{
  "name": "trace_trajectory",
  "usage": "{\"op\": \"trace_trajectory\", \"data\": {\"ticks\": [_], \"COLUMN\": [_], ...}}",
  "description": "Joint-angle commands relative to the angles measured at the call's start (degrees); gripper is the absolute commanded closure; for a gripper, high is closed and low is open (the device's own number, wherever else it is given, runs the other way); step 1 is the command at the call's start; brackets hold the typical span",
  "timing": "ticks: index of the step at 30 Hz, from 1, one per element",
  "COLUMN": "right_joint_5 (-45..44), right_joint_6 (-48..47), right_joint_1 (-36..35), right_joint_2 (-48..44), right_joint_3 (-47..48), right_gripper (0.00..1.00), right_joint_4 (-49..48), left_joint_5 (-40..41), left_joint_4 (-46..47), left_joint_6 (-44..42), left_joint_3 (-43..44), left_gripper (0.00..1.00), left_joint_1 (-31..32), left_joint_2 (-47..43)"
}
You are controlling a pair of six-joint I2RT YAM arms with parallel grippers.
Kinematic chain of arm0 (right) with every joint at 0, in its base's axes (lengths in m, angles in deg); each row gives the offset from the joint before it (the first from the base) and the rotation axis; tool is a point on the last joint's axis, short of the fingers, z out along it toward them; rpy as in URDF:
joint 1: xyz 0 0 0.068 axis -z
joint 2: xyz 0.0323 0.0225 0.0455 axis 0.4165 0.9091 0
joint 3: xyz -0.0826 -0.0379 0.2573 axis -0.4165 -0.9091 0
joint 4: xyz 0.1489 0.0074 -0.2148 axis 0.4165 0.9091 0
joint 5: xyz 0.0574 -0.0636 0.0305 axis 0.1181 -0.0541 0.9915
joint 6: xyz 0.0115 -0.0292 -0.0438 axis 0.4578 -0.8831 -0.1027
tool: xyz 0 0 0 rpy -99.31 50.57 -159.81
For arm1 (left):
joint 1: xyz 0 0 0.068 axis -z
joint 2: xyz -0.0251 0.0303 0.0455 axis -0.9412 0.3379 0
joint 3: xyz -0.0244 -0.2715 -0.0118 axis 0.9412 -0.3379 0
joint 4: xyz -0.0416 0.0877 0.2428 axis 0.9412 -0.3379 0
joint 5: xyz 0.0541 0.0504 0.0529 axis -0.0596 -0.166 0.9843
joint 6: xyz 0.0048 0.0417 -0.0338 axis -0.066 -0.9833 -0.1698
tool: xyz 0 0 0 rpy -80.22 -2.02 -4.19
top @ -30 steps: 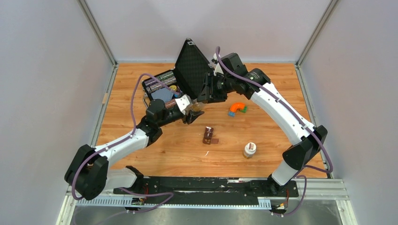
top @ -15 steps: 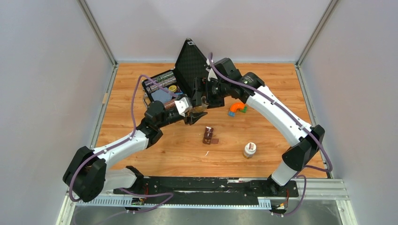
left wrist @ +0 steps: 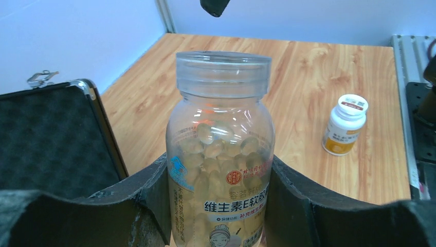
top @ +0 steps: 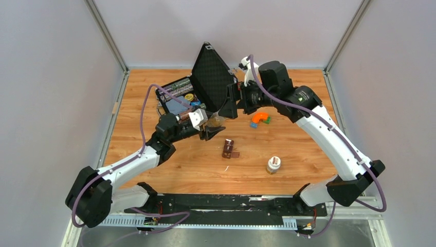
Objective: Sort the pills into containers
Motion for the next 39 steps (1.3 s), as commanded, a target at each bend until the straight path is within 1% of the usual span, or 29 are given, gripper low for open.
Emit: {"op": "trace_trajectory", "data": {"ticks": [1, 3, 6, 9, 12, 16, 18, 23, 26, 27, 30, 32, 35, 37, 39], "right_joint_5": [4.1, 2.9, 4.8, 5.3, 6.4, 7.5, 7.1, 7.4, 8.5, 8.5, 8.2, 8.5, 5.7, 2.1, -4.3], "right_joint_6": [-14.8, -16.9, -19.1, -20.4, -21.2, -21.5, -21.3, -19.8, -16.8, -16.1, -13.5, -10.9, -5.5, 1.3, 10.8], "right_joint_1": [-0.1, -0.1, -0.1, -0.2, -0.2, -0.4, -0.5, -0.5, -0.6, -0.6, -0.6, -0.7, -0.8, -1.0, -1.2], "right_joint_2": [-2.7, -2.5, -1.3, 0.1, 1.4, 2.3, 2.8, 3.1, 3.4, 3.5, 3.7, 3.8, 4.2, 4.8, 5.4], "right_joint_3": [-3.4, -2.9, -1.6, -0.5, -0.1, -0.2, -0.4, -1.9, -2.7, -3.0, -3.8, -4.5, -5.0, -4.9, -4.7], "right_gripper": [0.01, 0.04, 0.21, 0.29, 0.32, 0.28, 0.28, 0.37, 0.47, 0.53, 0.62, 0.65, 0.73, 0.75, 0.72], "right_joint_4": [-0.8, 0.9, 3.4, 5.3, 6.5, 6.3, 5.7, 2.8, 1.9, 1.6, 0.6, 0.1, -0.6, -1.3, -1.0], "left_joint_5": [-4.6, -6.3, -7.6, -8.5, -9.3, -10.1, -10.4, -10.5, -10.0, -9.8, -8.6, -8.0, -6.6, -4.7, -2.5], "left_joint_4": [-2.3, -4.5, -5.9, -6.3, -6.1, -6.1, -6.2, -6.0, -5.1, -5.0, -3.7, -2.8, -1.9, -1.7, -2.6], "left_joint_6": [0.1, -0.7, -1.2, -1.4, -1.4, -1.6, -1.7, -2.0, -1.7, -1.7, -1.2, -1.0, -1.2, -1.6, -2.8], "left_joint_3": [1.5, 2.1, 2.7, 2.9, 3.3, 4.0, 4.3, 4.9, 5.0, 5.1, 5.1, 5.1, 5.1, 5.0, 5.1], "left_gripper": [1.00, 1.00, 1.00, 1.00, 1.00, 1.00, 1.00, 1.00, 1.00, 1.00, 1.00, 1.00, 1.00, 1.00, 1.00], "left_joint_1": [0.0, 0.1, 0.1, 0.1, 0.0, 0.1, 0.0, 0.0, 0.1, 0.1, 0.0, 0.1, 0.0, 0.0, 0.1], "left_joint_2": [-2.3, -2.4, -2.4, -2.0, -1.4, -0.6, -0.2, 0.6, 0.9, 1.0, 1.3, 1.5, 1.8, 1.9, 2.0]}}
